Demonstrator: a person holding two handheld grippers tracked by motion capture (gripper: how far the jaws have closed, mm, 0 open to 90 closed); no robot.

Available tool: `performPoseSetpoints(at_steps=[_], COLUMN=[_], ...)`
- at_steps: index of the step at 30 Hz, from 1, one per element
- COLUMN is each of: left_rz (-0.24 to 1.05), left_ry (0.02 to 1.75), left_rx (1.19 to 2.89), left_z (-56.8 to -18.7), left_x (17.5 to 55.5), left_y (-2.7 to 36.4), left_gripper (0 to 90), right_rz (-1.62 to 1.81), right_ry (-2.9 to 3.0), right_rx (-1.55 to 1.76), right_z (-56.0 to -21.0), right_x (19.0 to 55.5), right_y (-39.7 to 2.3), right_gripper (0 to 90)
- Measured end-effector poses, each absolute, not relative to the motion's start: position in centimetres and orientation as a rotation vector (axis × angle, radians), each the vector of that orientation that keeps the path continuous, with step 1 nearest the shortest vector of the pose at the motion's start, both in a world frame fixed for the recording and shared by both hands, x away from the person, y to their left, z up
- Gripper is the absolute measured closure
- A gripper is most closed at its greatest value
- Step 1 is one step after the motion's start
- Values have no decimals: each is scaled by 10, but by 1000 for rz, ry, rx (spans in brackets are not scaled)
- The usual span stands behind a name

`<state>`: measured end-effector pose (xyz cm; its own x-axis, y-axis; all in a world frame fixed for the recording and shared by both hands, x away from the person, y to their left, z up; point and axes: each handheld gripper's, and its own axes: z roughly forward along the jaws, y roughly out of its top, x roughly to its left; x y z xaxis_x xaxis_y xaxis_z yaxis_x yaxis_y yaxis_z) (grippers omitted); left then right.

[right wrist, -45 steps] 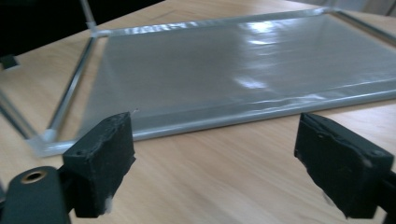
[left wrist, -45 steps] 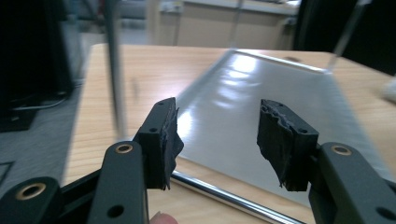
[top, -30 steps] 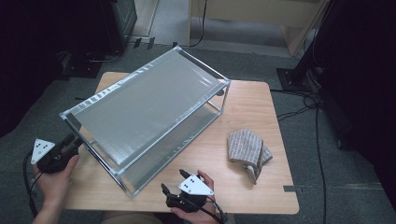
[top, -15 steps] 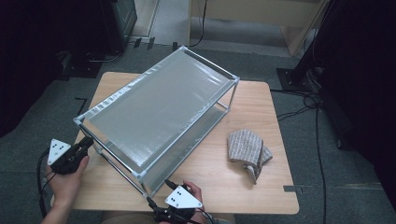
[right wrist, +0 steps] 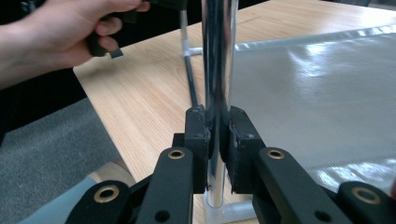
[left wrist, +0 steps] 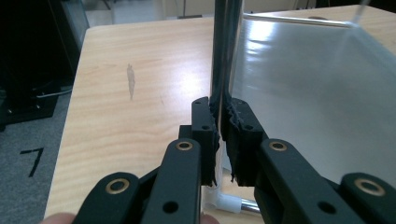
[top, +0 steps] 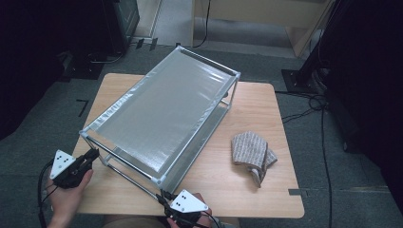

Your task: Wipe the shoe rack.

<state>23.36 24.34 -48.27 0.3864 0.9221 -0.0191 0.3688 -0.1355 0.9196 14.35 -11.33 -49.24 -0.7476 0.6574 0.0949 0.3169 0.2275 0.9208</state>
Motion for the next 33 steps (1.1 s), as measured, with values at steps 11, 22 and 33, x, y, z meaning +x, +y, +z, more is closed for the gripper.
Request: performPoseSetpoints(at_steps=[11, 22, 33], left_rz=[683, 636, 509], left_ry=[1108, 1035, 852], left_rx=[1731, 1757, 1532], left_z=[-481, -483, -478], left_x=[190, 156, 149], left_y=[254, 262, 288], left_gripper=[826, 824, 353], right_rz=[1513, 1499, 1503], right_ry=[2156, 2148, 2139], right_rx=[912, 917, 965], right_z=[-495, -495, -484], right_x=[157, 162, 167], right_y=[-136, -144, -179], right_gripper=[817, 816, 319])
